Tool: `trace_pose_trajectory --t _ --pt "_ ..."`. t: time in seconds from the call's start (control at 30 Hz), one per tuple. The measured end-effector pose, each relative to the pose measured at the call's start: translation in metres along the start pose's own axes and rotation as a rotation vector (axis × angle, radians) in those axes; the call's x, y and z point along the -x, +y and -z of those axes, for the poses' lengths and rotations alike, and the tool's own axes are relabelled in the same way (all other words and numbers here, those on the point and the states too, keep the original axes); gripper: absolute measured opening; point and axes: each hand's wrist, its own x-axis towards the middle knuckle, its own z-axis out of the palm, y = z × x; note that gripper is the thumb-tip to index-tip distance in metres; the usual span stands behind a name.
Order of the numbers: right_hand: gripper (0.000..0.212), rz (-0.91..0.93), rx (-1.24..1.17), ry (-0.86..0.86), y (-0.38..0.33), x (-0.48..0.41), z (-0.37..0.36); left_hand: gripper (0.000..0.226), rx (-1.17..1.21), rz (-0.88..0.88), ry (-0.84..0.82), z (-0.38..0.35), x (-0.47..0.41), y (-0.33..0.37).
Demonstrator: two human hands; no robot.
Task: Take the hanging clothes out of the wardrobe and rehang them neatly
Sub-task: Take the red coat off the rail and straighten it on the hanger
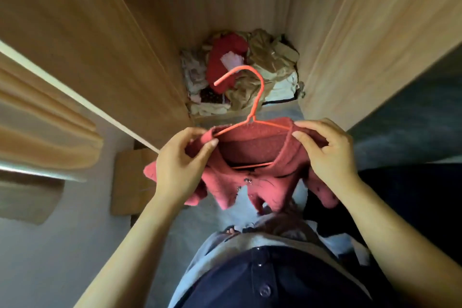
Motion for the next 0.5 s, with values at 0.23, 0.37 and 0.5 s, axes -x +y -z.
trace_pose_trajectory --t 0.23,0.37,0.5 --pt "0.014 -0.254 0.055 0.297 -0.022 0.114 0.023 0.022 0.016 -0.323 -0.265 -0.012 0.01 0.007" --pt "0.014 -0.375 0.089 0.45 -0.036 0.173 0.048 0.018 0.042 -0.461 -0.41 -0.028 0.03 0.033" --pt "0.015 -0.498 0.169 0.578 -0.043 0.233 0.079 0.011 0.072 -0.583 -0.555 -0.056 0.064 0.062"
